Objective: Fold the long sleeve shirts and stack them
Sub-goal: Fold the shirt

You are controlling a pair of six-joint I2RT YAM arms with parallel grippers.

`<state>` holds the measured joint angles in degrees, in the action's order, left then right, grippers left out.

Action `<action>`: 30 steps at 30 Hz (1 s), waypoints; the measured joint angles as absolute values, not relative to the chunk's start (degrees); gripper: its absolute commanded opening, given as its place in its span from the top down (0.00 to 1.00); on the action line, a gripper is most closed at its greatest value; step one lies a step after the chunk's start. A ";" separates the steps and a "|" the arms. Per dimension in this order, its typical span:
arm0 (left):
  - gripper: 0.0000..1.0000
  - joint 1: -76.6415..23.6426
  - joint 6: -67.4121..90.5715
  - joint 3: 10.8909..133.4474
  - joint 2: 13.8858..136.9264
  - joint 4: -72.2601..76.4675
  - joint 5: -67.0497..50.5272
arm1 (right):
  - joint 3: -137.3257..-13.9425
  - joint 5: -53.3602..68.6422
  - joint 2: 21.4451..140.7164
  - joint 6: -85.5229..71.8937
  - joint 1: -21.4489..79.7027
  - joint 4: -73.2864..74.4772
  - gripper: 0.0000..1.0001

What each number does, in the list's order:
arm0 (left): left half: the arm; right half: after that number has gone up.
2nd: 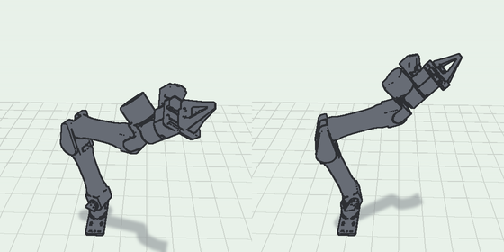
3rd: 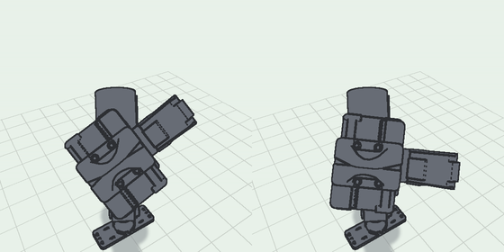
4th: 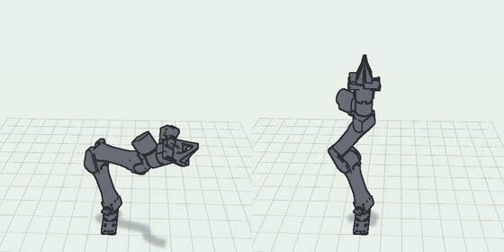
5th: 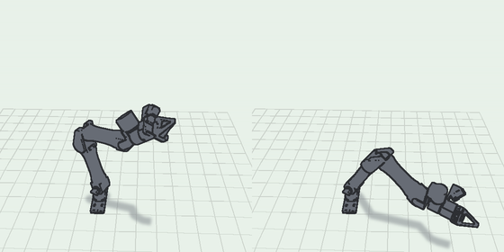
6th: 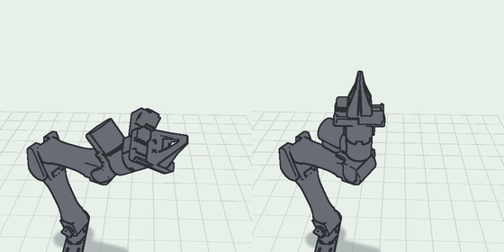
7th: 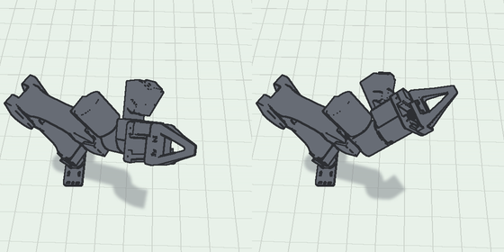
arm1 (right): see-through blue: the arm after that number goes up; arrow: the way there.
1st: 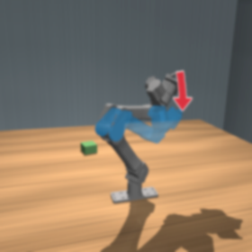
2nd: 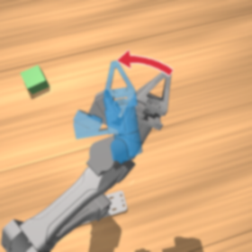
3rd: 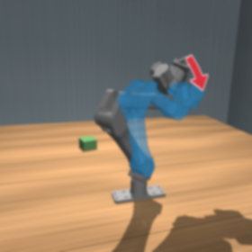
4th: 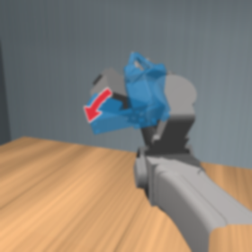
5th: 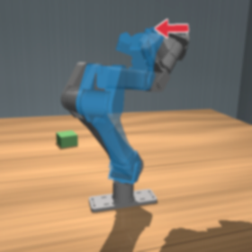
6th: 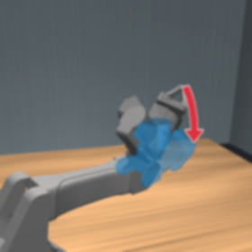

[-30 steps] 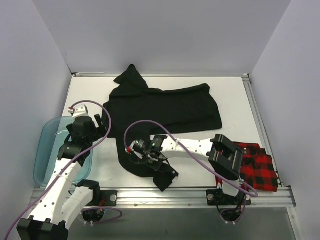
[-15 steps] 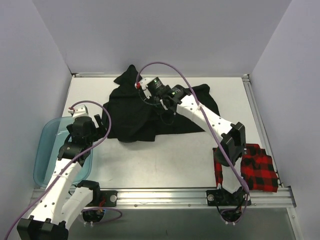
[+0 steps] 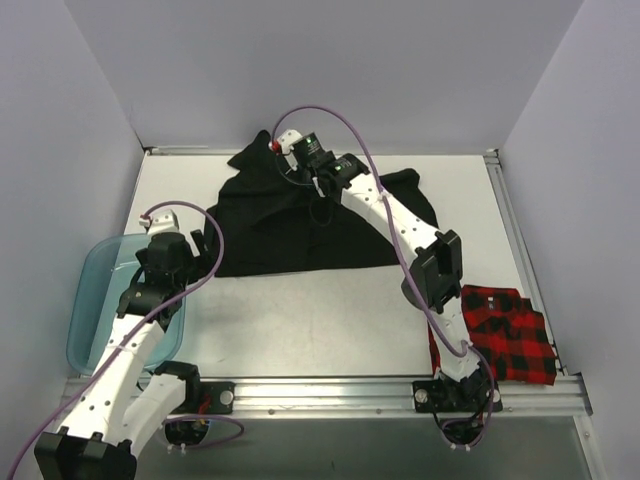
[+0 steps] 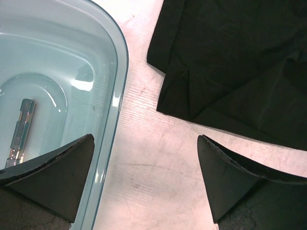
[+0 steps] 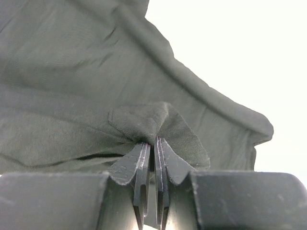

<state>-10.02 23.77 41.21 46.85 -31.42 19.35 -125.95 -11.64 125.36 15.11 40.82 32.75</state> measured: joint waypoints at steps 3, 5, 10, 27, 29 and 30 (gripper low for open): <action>0.03 -10.02 23.77 41.21 47.03 -31.42 19.25 | -125.97 -13.45 125.36 15.09 40.25 28.99 1.00; 0.03 -10.02 23.77 41.21 47.09 -31.42 19.22 | -125.93 -14.81 125.36 15.09 39.88 25.21 1.00; 0.03 -10.02 23.77 41.21 47.31 -31.42 19.18 | -124.70 -18.02 125.12 15.14 39.00 16.78 1.00; 0.02 -10.02 23.77 41.19 47.62 -31.42 18.79 | -105.38 -13.58 116.79 23.22 38.68 12.88 0.97; 0.03 -10.02 23.77 41.17 47.70 -31.42 18.76 | -103.37 -13.15 115.57 24.62 38.72 13.85 0.96; 0.03 -10.02 23.77 41.17 47.72 -31.42 18.74 | -102.63 -12.99 114.89 25.34 38.72 14.57 0.95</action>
